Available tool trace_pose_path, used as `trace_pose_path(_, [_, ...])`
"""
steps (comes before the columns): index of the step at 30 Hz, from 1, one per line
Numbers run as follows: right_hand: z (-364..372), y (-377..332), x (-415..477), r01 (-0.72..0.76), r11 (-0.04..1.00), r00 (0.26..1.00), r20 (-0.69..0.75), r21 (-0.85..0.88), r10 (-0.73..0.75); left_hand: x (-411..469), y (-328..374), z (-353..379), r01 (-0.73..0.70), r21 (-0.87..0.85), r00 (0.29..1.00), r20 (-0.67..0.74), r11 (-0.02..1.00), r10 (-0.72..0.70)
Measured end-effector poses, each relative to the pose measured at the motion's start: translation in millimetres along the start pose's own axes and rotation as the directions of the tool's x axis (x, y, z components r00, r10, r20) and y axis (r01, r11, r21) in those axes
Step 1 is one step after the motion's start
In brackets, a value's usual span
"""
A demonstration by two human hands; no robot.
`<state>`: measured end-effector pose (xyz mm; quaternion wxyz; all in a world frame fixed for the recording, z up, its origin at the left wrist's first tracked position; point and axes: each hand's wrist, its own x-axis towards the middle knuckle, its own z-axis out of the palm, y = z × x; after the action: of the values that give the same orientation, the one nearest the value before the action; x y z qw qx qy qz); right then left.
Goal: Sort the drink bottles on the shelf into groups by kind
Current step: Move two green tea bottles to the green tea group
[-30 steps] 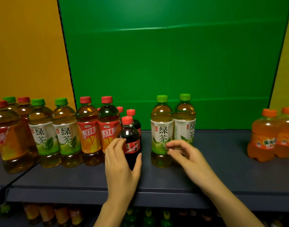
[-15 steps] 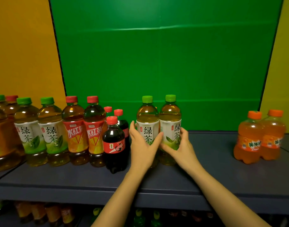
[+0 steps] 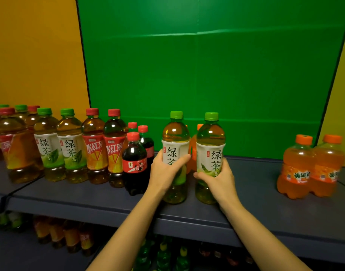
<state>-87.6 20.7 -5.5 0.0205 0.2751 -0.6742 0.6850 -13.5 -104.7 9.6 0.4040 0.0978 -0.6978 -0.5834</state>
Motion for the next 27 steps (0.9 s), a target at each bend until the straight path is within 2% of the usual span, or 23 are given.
trace_pose_path(5, [-8.2,-16.5,-15.3,0.051,0.996,0.999,0.002,0.068,-0.051,-23.2,37.7,-20.3,-0.044,0.001,0.999,0.004,0.999,0.044])
trace_pose_path(9, [-0.6,-41.6,-26.1,0.084,0.986,0.994,0.064,0.146,-0.094,-40.5,75.3,-60.8,-0.092,0.004,0.994,-0.064,0.996,0.092])
trace_pose_path(13, [27.3,-64.5,-38.2,0.115,0.97,0.979,0.143,0.213,-0.148,-56.6,96.2,-120.4,-0.146,0.087,0.97,-0.184,0.985,0.16])
trace_pose_path(17, [73.3,-76.0,-55.6,0.098,0.963,0.954,0.253,0.25,-0.162,-74.0,102.8,-189.0,-0.13,0.147,0.923,-0.344,0.981,0.174])
trace_pose_path(22, [151.2,-80.1,-83.5,0.048,0.958,0.934,0.327,0.282,-0.143,-103.5,102.9,-275.5,-0.083,0.192,0.865,-0.474,0.978,0.166])
trace_pose_path(27, [239.1,-90.2,-118.7,0.004,0.948,0.919,0.372,0.318,-0.129,-128.8,107.6,-366.9,-0.037,0.238,0.832,-0.53,0.97,0.162])
